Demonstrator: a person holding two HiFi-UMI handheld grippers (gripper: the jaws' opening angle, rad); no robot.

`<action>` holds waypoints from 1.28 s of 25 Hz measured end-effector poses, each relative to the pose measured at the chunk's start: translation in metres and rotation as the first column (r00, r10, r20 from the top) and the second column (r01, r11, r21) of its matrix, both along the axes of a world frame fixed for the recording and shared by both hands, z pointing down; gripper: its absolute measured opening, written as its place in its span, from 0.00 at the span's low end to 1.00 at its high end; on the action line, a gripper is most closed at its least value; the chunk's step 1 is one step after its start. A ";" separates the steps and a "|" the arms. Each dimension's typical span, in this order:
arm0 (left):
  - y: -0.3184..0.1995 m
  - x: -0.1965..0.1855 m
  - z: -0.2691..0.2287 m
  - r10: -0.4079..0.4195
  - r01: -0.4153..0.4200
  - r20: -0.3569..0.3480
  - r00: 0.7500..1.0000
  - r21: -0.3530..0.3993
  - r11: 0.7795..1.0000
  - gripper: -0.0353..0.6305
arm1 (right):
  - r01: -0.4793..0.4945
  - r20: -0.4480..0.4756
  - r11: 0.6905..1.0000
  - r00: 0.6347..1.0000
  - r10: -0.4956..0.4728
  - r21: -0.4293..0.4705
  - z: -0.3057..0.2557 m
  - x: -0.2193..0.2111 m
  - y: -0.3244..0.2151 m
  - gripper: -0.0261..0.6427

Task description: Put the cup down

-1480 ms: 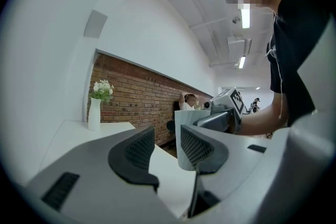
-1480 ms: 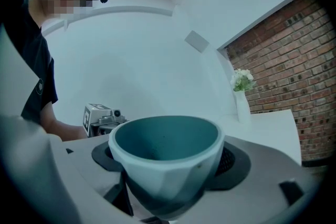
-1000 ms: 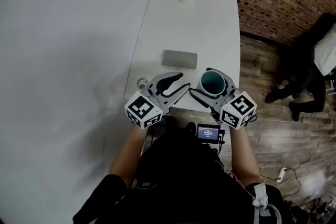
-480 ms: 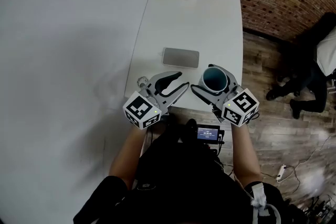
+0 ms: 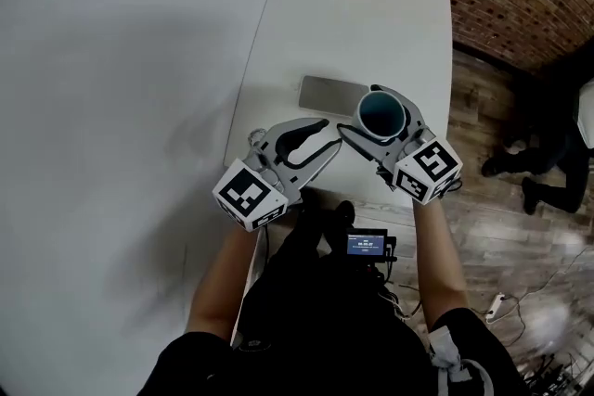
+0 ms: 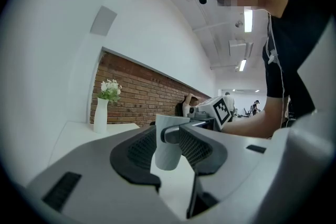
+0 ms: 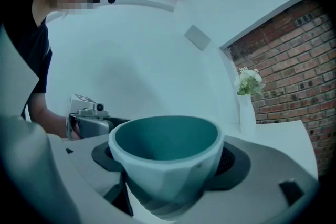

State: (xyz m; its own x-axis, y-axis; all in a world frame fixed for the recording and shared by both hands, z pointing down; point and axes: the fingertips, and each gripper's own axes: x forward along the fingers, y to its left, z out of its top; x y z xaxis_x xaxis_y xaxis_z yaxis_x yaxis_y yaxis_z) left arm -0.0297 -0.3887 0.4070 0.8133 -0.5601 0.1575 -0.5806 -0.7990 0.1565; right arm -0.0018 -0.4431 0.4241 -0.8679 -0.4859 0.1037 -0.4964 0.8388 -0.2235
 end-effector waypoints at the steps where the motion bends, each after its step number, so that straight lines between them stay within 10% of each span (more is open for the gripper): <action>1: -0.001 -0.001 0.003 -0.002 0.002 0.003 1.000 -0.006 1.000 0.26 | 0.001 0.002 1.000 1.000 -0.001 0.002 0.004 -0.003 -0.006 0.66; 32: -0.009 -0.008 0.042 -0.044 0.041 -0.031 0.999 -0.073 0.997 0.26 | 0.083 -0.154 0.995 0.985 -0.075 0.046 0.134 -0.051 -0.067 0.66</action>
